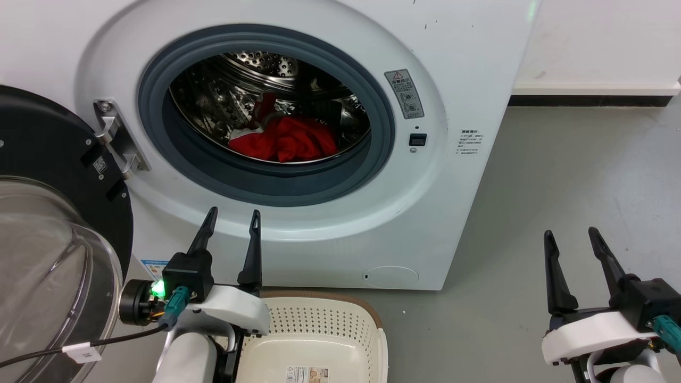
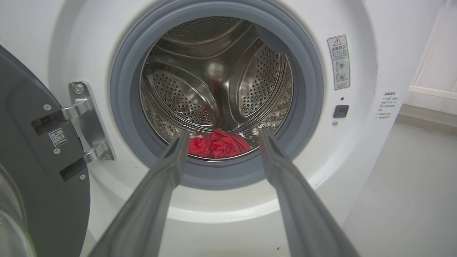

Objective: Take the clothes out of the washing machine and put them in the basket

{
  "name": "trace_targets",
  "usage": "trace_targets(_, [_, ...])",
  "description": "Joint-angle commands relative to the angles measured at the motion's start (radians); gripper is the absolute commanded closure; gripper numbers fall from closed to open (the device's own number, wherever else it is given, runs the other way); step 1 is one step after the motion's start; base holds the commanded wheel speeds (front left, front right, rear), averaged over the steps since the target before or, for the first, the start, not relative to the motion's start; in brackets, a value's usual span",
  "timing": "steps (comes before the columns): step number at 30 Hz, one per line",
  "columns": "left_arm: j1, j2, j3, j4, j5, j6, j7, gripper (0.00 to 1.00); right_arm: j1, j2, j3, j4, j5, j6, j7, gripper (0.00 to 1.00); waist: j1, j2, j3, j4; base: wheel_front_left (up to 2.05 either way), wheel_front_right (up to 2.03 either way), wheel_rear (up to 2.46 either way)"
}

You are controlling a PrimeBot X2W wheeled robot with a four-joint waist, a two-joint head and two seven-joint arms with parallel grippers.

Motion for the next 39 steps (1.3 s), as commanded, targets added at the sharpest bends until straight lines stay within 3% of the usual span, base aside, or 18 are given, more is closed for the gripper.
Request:
trace_targets(1, [-0.021, 0.0, -0.005, 0.003, 0.021, 0.003, -0.009, 0.0, 0.009, 0.001, -0.002, -0.004, -0.023, 0.0, -0.004, 0.0, -0.0001, 0.0, 0.0, 0.001, 0.0, 0.0, 0.0])
trace_targets(10, [-0.022, -0.008, -0.002, 0.022, 0.072, 0.005, -0.024, 0.0, 0.014, 0.001, 0.0, 0.001, -0.08, 0.0, -0.014, 0.0, -0.0001, 0.0, 0.0, 0.002, 0.0, 0.0, 0.0])
trace_targets(39, [-0.069, -0.022, 0.03, 0.068, 0.062, -0.004, -0.023, 0.0, -0.016, 0.001, 0.005, -0.01, -0.076, 0.0, -0.006, 0.0, -0.0001, 0.0, 0.03, -0.001, 0.0, 0.0, 0.0])
